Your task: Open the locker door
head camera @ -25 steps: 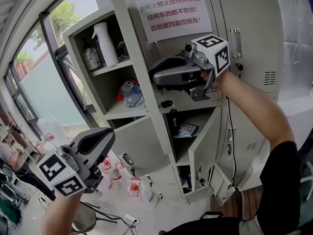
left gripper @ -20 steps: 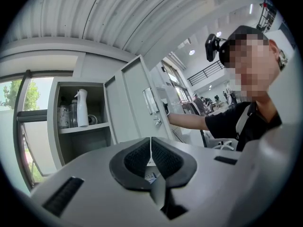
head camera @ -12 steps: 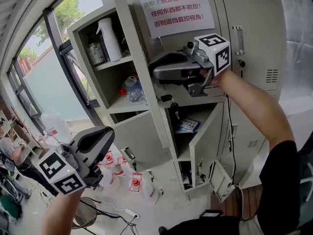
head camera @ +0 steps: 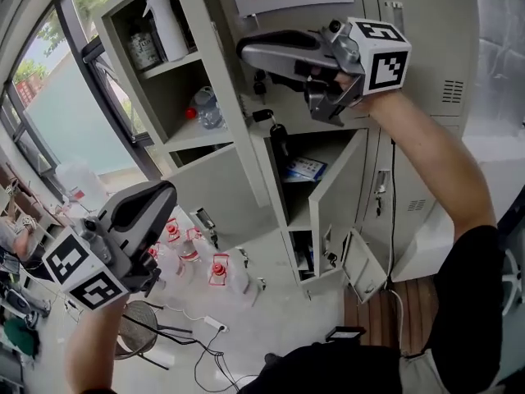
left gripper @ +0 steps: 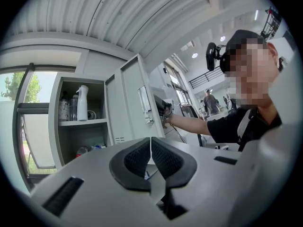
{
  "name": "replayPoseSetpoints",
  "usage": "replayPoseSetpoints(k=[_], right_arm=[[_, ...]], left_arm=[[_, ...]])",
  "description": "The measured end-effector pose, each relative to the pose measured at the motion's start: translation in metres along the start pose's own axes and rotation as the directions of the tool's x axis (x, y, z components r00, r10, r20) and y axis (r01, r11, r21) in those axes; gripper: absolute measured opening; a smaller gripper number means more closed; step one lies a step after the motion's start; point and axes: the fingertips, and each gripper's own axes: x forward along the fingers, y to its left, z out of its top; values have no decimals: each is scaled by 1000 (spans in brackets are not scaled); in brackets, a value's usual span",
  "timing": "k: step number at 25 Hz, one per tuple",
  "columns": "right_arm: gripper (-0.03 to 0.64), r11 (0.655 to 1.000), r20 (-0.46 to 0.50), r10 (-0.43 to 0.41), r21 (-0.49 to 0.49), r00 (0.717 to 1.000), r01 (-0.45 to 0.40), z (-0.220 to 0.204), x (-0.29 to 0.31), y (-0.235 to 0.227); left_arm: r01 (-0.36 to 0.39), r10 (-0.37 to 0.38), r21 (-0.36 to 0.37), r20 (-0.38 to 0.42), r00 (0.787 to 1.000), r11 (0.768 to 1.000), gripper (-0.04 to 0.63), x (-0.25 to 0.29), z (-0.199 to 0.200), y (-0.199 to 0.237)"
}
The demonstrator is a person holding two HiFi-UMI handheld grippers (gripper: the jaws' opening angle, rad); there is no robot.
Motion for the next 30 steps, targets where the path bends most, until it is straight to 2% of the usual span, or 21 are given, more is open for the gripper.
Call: replayPoseSetpoints(k=[4, 7, 10, 14, 17, 21, 24, 30], right_arm=[[21, 981, 0, -156, -113, 988, 155, 10, 8, 19], [20, 937, -33, -278, -229, 960, 263, 13, 16, 46], [20, 900, -68, -367, -276, 928, 336, 9, 24, 77], [20, 872, -111, -454, -261, 884, 415, -16, 45, 122], [20, 853, -123, -504, -230, 855, 469, -51, 61, 160], [18, 826, -108, -557, -176, 824, 535, -99, 83, 211], [17, 799, -106, -599, -138, 794, 585, -136, 96, 247], [15, 774, -196, -630, -84, 751, 628, -229, 128, 306]], left_arm=[[25, -25, 6, 50, 998, 1000, 18, -12, 6, 1], [47, -49, 20, 102, 994, 999, 18, -27, 8, -1], [62, -68, 52, 140, 988, 997, 18, -46, 4, -7], [84, -100, 98, 176, 979, 992, 18, -83, -10, -19], [98, -122, 125, 203, 971, 987, 18, -118, -22, -27], [132, -157, 134, 199, 967, 982, 18, -163, -57, -47], [150, -170, 116, 183, 968, 982, 18, -185, -99, -69], [154, -158, 37, 159, 974, 987, 18, -211, -189, -102]])
